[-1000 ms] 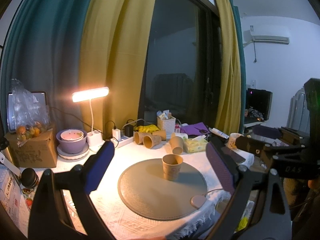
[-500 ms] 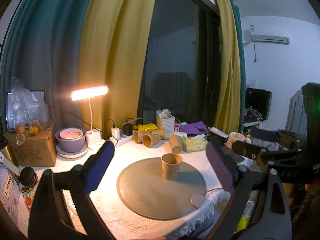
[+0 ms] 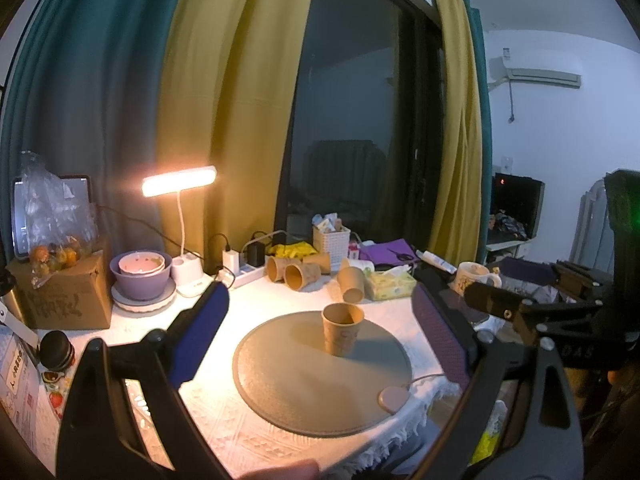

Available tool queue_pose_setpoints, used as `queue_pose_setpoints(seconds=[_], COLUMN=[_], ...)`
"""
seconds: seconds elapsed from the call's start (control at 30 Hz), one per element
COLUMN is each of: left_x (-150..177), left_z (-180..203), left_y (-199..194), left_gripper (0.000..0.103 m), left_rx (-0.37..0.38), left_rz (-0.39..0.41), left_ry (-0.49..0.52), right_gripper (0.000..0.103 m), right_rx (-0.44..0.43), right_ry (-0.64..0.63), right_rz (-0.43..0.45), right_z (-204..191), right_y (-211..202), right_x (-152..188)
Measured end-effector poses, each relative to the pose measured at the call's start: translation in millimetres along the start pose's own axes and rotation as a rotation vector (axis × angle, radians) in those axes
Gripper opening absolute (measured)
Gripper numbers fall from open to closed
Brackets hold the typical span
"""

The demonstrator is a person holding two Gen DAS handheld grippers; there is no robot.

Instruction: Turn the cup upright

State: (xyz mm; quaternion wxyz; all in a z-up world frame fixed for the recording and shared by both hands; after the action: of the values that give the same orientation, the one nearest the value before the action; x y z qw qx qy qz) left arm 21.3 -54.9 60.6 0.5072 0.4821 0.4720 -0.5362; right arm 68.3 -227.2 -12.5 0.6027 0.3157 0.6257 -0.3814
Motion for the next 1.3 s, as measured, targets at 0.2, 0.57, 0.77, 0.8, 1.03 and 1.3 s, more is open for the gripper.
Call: queue_pose_setpoints(seconds=[0.2, 0.57, 0.77, 0.8, 1.03, 1.3], left_x=[-3.3, -5.2, -5.3, -5.4, -5.5, -5.7], left_z=[-1.7, -2.1, -1.7, -1.5, -1.2, 1.2], left_y=[-0.7, -0.9, -0.8, -1.2, -0.3, -2.2], left_gripper=[0.094, 0.094, 0.094, 0.094, 0.094, 0.094], left_rx=[-0.012, -0.012, -0.012, -0.013, -0.013, -0.004], left_rz=[0.012, 0.014, 0.013, 0.013, 0.013, 0.009], left_ry=[0.007, 0.006, 0.007, 0.007, 0.007, 0.01], right_gripper=[0.078, 0.078, 0.078, 0.078, 0.078, 0.078], right_rx=[0.003, 0.003, 0.004, 0.004, 0.004, 0.004], right_ry=[-0.001, 0.0, 0.0, 0.0, 0.001, 0.002], right_rz=[0.001, 0.0, 0.0, 0.0, 0.001, 0.0], right_z=[0.3, 0.3, 0.2, 0.3, 0.3, 2.1], right_y=[0.3, 0.3, 0.5, 0.4, 0.4, 0.0], right_x=[-0.4, 0.1, 0.3, 0.3, 0.1, 1.6])
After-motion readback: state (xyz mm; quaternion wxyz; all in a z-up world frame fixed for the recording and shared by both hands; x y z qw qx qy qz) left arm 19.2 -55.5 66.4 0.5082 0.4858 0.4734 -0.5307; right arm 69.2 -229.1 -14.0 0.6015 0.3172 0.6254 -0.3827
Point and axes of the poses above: each gripper's, at about its wrist camera, not at the fingertips, and y roughly the way its jaws point, z to its right, x to its underside, the point moved 9 cm from there along y, roughly the way its jaws point, and after that the axes turned 11 degrees about z, right-handed, at the moved point
